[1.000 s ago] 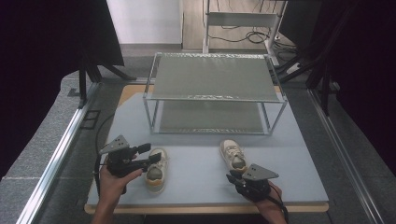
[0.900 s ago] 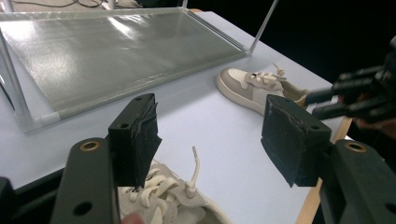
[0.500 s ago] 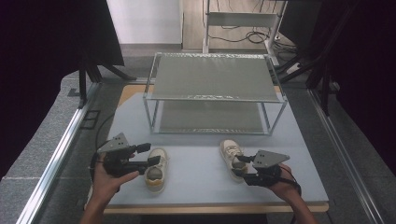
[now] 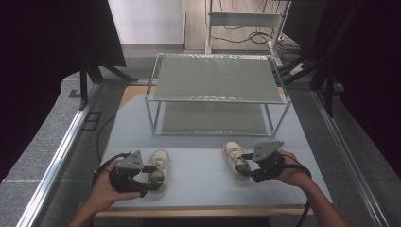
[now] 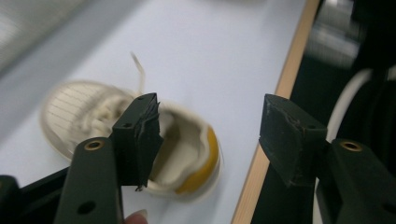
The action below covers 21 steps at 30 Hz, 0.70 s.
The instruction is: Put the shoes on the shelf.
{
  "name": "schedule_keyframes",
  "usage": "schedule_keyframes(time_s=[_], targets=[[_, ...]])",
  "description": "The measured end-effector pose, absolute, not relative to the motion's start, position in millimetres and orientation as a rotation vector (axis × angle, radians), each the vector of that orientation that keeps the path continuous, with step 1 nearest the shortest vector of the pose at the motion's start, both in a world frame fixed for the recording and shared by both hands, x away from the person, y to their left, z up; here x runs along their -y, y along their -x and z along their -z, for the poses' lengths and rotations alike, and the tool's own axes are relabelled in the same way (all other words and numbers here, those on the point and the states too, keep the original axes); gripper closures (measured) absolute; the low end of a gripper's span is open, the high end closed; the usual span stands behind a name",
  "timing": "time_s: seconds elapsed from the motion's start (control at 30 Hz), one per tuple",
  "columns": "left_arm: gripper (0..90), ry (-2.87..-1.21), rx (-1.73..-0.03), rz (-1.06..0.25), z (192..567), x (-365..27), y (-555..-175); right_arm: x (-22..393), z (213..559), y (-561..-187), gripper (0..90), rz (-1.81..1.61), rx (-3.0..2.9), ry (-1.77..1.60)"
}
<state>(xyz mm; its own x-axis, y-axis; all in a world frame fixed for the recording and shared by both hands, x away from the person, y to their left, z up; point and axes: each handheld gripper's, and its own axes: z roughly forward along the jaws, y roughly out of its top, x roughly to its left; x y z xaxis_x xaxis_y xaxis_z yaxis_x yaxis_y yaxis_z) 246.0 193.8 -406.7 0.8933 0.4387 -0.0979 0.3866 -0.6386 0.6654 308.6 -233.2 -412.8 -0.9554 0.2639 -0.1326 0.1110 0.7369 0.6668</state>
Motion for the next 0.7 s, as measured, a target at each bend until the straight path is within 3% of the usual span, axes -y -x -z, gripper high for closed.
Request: schedule_keyframes(time_s=[0.47,0.7], targets=[[58.4,-2.671,-0.426,0.118,434.5,-161.6,-274.1,216.8,426.9,-338.3,55.6,-0.852,-3.029,-0.132],[70.2,-2.702,-0.397,0.162,436.4,-159.7,-280.9,218.0,431.0,-338.5,56.3,-0.787,-3.064,-0.110]])
